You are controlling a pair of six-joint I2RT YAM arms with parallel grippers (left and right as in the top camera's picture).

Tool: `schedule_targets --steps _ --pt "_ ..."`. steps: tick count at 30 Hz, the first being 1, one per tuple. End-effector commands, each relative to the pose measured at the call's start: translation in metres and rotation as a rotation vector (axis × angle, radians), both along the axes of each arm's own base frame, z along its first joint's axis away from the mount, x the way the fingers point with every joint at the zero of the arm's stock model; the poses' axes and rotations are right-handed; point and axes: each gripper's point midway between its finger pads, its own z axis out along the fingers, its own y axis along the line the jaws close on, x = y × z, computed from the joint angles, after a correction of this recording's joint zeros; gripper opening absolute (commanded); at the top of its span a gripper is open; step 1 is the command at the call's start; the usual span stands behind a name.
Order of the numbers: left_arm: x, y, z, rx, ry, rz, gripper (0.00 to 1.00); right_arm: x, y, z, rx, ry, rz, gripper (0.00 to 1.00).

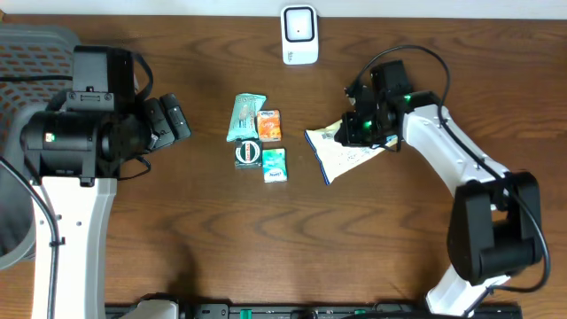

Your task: Scan the item barcode

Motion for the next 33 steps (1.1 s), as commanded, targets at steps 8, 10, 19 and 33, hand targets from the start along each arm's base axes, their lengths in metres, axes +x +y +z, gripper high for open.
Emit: schedule_targets --steps 8,10,19,33 --pt "-0.001 0.003 0.002 0.005 -0.004 0.02 0.98 0.044 -0.082 0.036 -0.293 -0.213 -0.336 0.99" --pt "-0.001 0.003 0.002 0.005 -0.004 0.019 0.98 0.045 -0.101 0.029 -0.314 -0.178 -0.405 0.99" --pt "-0.001 0.003 0.002 0.005 -0.004 0.019 0.98 0.065 -0.106 -0.014 -0.205 -0.194 -0.16 0.99" --pt "-0.001 0.003 0.002 0.005 -0.004 0.019 0.98 0.025 -0.052 -0.068 0.098 -0.093 0.22 0.78"
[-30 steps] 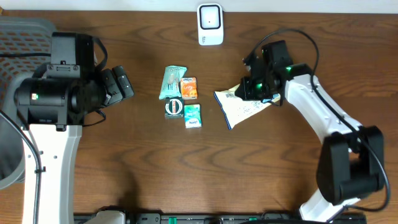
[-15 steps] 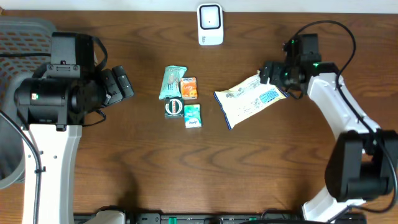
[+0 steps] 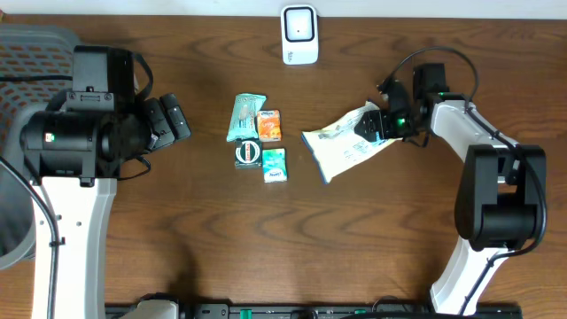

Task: Scan the item barcode
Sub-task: 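Rotate the held bag upright toward the scanner with right gripper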

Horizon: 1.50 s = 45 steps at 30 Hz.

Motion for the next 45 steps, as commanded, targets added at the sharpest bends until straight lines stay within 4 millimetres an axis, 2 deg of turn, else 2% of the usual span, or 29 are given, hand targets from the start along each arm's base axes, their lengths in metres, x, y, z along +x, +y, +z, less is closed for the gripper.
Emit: schedule_targets --steps 1,4,6,10,15,18,24,27,28,31,32,35,36,39,45 --pt "-0.001 0.003 0.002 0.005 -0.004 0.02 0.98 -0.027 0.036 -0.006 0.159 0.04 0.19 0.71" --pt "-0.001 0.003 0.002 0.005 -0.004 0.019 0.98 -0.039 0.043 -0.006 0.172 0.088 0.205 0.36" --pt "-0.001 0.003 0.002 0.005 -0.004 0.019 0.98 -0.042 0.046 -0.005 0.183 0.097 0.209 0.01" --pt "-0.001 0.003 0.002 0.005 -0.004 0.019 0.98 -0.044 0.058 0.009 0.302 0.131 0.177 0.01" --pt "-0.001 0.003 0.002 0.005 -0.004 0.019 0.98 -0.04 0.066 0.052 0.546 0.087 0.184 0.01" --pt "-0.001 0.003 0.002 0.005 -0.004 0.019 0.98 -0.033 0.051 0.07 0.591 0.046 0.153 0.01" --pt "-0.001 0.003 0.002 0.005 -0.004 0.02 0.98 -0.023 -0.002 0.086 0.474 0.007 0.001 0.01" --pt "-0.001 0.003 0.002 0.005 -0.004 0.019 0.97 -0.019 -0.021 0.092 0.405 0.007 -0.094 0.01" --pt "-0.001 0.003 0.002 0.005 -0.004 0.019 0.98 -0.017 -0.029 0.093 0.37 0.0 -0.124 0.03" --pt "-0.001 0.003 0.002 0.005 -0.004 0.019 0.98 -0.013 -0.049 0.097 0.264 -0.008 -0.222 0.2" --pt "-0.001 0.003 0.002 0.005 -0.004 0.02 0.98 -0.013 -0.053 0.099 0.243 -0.008 -0.25 0.31" --pt "-0.001 0.003 0.002 0.005 -0.004 0.019 0.98 -0.013 -0.058 0.109 0.221 -0.013 -0.305 0.89" --pt "-0.001 0.003 0.002 0.005 -0.004 0.019 0.98 -0.013 -0.058 0.111 0.226 -0.011 -0.315 0.95" --pt "-0.001 0.003 0.002 0.005 -0.004 0.019 0.97 -0.024 -0.056 0.111 0.256 0.076 -0.384 0.99" --pt "-0.001 0.003 0.002 0.005 -0.004 0.02 0.98 -0.063 -0.032 0.086 0.267 0.308 -0.434 0.99"
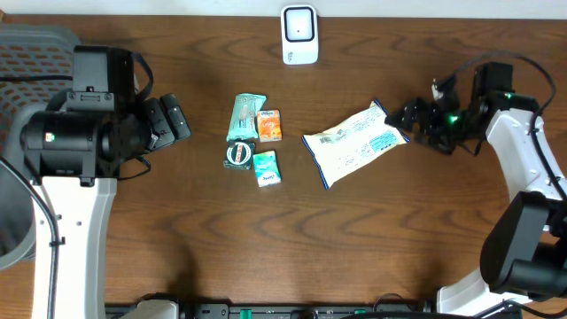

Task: Scan the item barcode
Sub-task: 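Rotate the held bag upright toward the scanner with right gripper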

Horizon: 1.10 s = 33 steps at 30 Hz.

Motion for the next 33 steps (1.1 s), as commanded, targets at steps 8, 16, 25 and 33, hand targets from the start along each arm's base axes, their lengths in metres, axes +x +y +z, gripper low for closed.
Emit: schedule_targets --steps 8,16,25,33 --pt "-0.001 0.003 0.002 0.005 -0.004 0.02 0.98 -0.028 0.061 -0.057 0.089 0.213 -0.158 0.99" --pt "-0.001 0.003 0.002 0.005 -0.004 0.019 0.97 -0.032 0.07 -0.093 0.006 0.28 -0.367 0.99" --pt "-0.001 0.003 0.002 0.005 -0.004 0.019 0.98 -0.013 0.063 -0.102 -0.036 0.164 -0.438 0.99" --pt "-0.001 0.003 0.002 0.005 -0.004 0.019 0.97 -0.015 0.073 -0.138 -0.043 0.197 -0.411 0.96"
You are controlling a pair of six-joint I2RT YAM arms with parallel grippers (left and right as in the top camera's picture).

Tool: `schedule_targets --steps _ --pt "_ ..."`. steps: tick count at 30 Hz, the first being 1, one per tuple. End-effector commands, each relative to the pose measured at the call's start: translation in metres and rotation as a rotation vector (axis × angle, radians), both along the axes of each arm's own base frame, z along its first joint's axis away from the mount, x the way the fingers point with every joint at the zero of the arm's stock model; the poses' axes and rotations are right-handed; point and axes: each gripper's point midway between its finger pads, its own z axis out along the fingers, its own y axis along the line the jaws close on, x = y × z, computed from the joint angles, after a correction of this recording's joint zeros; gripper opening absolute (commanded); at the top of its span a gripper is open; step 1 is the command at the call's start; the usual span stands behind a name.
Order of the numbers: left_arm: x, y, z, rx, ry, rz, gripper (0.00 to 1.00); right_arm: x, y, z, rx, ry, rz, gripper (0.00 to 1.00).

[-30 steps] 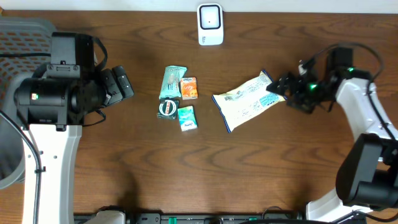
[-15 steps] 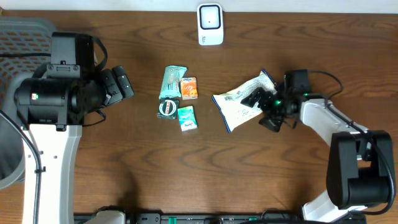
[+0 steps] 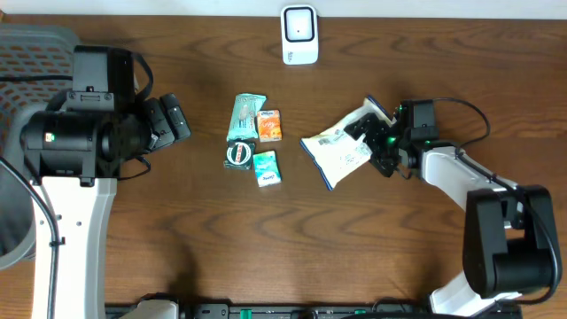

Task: Scan the item barcode
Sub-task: 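Rotate the held bag upright toward the scanner with right gripper, then carry the white snack bag up to the scanner with right gripper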

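Observation:
A white and blue snack bag (image 3: 337,151) lies right of the table's middle, with its right end bunched and tipped up. My right gripper (image 3: 379,142) is at that end, its fingers closed on the bag's edge. The white barcode scanner (image 3: 299,35) stands at the far edge, behind and to the left of the bag. My left gripper (image 3: 175,120) hangs at the left, well apart from everything and holding nothing; its jaws are too dark to read.
Left of the bag lies a cluster of small goods: a teal packet (image 3: 245,115), an orange box (image 3: 268,125), a round tin (image 3: 237,153) and a green box (image 3: 266,167). A grey basket (image 3: 35,44) sits at the far left corner.
My right gripper was off to the right of the flat bag, clear of it. Now it is at the bag's right end, and that end is bunched and raised. The left arm is unchanged.
My right gripper was first on the bag near the small goods. Then the bag lay further right with the gripper at its right end. Then the bag lay flat, the gripper apart from it, and the tin and green box sat slightly left. Now the gripper holds the bag's end.

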Motion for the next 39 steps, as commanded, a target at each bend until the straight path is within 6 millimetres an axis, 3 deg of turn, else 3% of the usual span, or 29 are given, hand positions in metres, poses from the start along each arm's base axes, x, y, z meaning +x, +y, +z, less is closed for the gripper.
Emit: schedule_targets --steps 1,3,6,9,10,11,16,19,22,28,32,34,36,39 --pt "-0.001 0.003 0.002 0.005 -0.004 0.019 0.98 -0.026 0.002 -0.056 -0.055 0.141 -0.001 0.94" --pt "-0.001 0.003 0.002 0.005 -0.004 0.019 0.97 -0.027 0.008 -0.068 -0.058 0.147 0.017 0.88" --pt "-0.001 0.003 0.002 0.005 -0.004 0.019 0.98 -0.023 0.014 -0.08 -0.057 0.135 0.03 0.66" --pt "-0.001 0.003 0.002 0.005 -0.004 0.019 0.98 -0.018 0.014 -0.082 -0.06 0.11 0.031 0.27" --pt "-0.001 0.003 0.002 0.005 -0.004 0.02 0.98 -0.015 0.014 -0.081 -0.065 0.089 0.044 0.07" --pt "-0.001 0.003 0.002 0.005 -0.004 0.019 0.98 -0.012 0.015 -0.078 -0.065 0.063 0.063 0.01" --pt "-0.001 0.003 0.002 0.005 -0.004 0.02 0.98 -0.006 0.026 -0.062 -0.013 -0.01 0.172 0.01" --pt "-0.001 0.003 0.002 0.005 -0.004 0.019 0.98 -0.003 0.018 -0.047 -0.019 -0.059 0.206 0.01" --pt "-0.001 0.003 0.002 0.005 -0.004 0.019 0.98 0.003 0.009 -0.022 -0.037 -0.151 0.264 0.01" --pt "-0.001 0.003 0.002 0.005 -0.004 0.019 0.98 -0.003 0.019 0.039 -0.002 -0.375 0.469 0.01" --pt "-0.001 0.003 0.002 0.005 -0.004 0.019 0.98 -0.012 0.009 0.041 -0.076 -0.349 0.476 0.03" --pt "-0.001 0.003 0.002 0.005 -0.004 0.02 0.97 -0.018 0.0 0.029 -0.128 -0.281 0.453 0.24" --pt "-0.001 0.003 0.002 0.005 -0.004 0.019 0.98 -0.025 -0.01 0.014 -0.185 -0.212 0.436 0.51" --pt "-0.001 0.003 0.002 0.005 -0.004 0.02 0.98 -0.03 -0.009 0.003 -0.224 -0.192 0.479 0.86"
